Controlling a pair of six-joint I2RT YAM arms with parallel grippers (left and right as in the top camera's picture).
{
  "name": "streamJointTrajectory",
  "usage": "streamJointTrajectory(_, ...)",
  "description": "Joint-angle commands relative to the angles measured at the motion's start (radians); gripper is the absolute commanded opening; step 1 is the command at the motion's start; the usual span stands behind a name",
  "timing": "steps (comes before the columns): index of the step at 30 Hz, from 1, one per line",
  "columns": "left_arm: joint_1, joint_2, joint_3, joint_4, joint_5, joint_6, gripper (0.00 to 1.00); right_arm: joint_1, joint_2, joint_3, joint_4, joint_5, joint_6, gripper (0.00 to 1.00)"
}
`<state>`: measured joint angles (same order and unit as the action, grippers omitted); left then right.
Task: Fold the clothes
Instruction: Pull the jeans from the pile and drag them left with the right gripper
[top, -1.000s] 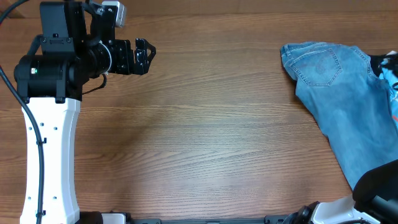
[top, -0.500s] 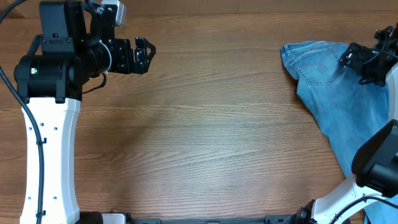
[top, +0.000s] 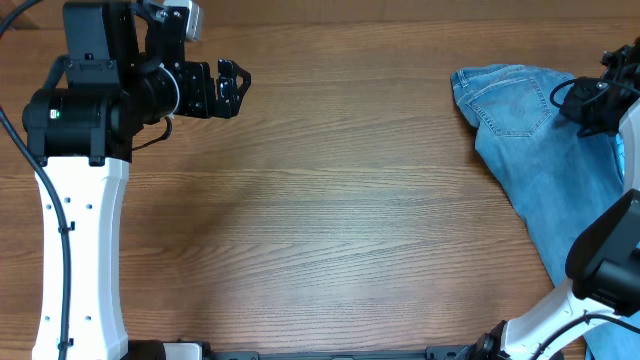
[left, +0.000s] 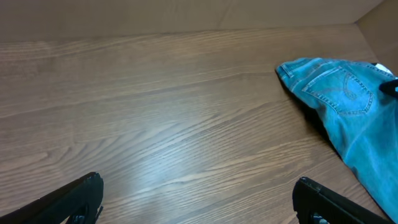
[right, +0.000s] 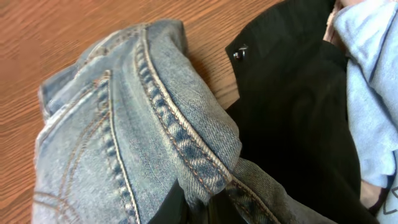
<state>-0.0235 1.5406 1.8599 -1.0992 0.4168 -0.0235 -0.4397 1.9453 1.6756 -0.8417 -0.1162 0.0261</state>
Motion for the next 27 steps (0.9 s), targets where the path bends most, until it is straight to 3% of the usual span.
streamJointTrajectory(1, 0.010, 0.002, 0.028, 0.014, 0.023, -0.007, 1.00, 0.000, -0.186, 0.107, 0.021, -0.032, -0.001, 0.04)
streamJointTrajectory(6, 0.010, 0.002, 0.028, 0.012, 0.029, -0.006, 1.00, -0.036, -0.301, 0.227, 0.018, 0.027, 0.000, 0.04)
streamJointTrajectory(13, 0.010, 0.002, 0.028, 0.016, 0.027, 0.002, 1.00, -0.049, -0.306, 0.351, -0.009, 0.024, 0.012, 0.04)
streamJointTrajectory(18, 0.022, 0.000, 0.042, 0.034, -0.006, 0.001, 1.00, -0.033, -0.306, 0.539, -0.087, -0.296, 0.056, 0.04)
streamJointTrajectory(21, 0.063, -0.001, 0.117, 0.017, -0.037, 0.001, 1.00, 0.052, -0.307, 0.557, -0.135, -0.478, 0.056, 0.04)
streamJointTrajectory(27, 0.211, -0.002, 0.287, -0.050, -0.061, 0.001, 1.00, 0.392, -0.242, 0.556, -0.235, -0.493, 0.024, 0.04)
